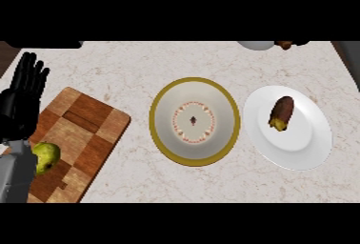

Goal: Pick the croissant from the plate and place it in the bowl

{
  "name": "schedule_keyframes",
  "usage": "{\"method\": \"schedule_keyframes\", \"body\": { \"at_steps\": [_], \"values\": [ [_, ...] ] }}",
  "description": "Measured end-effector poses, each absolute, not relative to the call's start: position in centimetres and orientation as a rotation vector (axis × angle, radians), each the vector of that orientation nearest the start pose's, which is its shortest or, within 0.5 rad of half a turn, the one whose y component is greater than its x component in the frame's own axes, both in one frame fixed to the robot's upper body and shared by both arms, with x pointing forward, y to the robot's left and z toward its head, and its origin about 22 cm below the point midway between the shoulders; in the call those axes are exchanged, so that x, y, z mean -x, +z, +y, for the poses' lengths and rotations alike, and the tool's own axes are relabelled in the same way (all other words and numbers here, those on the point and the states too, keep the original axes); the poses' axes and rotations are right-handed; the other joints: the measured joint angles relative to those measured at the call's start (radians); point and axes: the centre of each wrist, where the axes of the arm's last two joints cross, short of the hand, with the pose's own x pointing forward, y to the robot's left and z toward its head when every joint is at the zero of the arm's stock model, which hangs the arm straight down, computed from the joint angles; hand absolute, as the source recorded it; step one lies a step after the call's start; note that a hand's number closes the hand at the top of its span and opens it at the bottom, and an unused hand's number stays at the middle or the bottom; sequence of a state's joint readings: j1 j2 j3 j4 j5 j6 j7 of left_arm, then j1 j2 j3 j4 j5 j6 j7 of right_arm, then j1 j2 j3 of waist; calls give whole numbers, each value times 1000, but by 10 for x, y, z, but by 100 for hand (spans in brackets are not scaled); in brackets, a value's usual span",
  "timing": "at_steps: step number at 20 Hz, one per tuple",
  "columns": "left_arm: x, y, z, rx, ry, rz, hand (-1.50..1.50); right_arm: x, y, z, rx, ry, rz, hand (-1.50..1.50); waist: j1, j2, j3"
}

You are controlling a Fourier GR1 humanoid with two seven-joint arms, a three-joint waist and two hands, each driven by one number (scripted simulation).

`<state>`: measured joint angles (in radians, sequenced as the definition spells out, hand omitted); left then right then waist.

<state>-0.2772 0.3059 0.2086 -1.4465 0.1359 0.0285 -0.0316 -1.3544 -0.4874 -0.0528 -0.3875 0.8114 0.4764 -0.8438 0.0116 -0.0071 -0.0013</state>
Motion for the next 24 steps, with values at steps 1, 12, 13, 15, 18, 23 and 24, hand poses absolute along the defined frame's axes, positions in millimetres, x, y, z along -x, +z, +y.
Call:
{"method": "schedule_keyframes", "body": {
  "at_steps": [1, 12, 13, 15, 18, 23, 24],
  "values": [
    [-305, 79, 325, -236, 25, -1780, 0, -477, 263, -240, 148, 1542, -1897, 150, -4, -1, 0],
    [-295, 80, 332, -257, 41, -1769, 0, -462, 186, -150, 16, 1676, -1794, 150, -28, -5, 1],
    [-294, 80, 334, -254, 42, -1772, 0, -457, 179, -149, 25, 1683, -1794, 150, -28, -4, 1],
    [-289, 79, 332, -248, 40, -1775, 0, -451, 161, -138, 36, 1695, -1755, 150, -21, -2, 1],
    [-289, 82, 331, -245, 33, -1776, 0, -443, 141, -130, 31, 1654, -1690, -150, -17, 1, 1],
    [-297, 82, 331, -240, 33, -1783, 0, -430, 104, -109, -84, 1562, -1607, -150, -13, 7, 1],
    [-297, 80, 331, -242, 33, -1781, 0, -428, 97, -106, -118, 1533, -1600, -150, -11, 7, 1]
  ]
}}
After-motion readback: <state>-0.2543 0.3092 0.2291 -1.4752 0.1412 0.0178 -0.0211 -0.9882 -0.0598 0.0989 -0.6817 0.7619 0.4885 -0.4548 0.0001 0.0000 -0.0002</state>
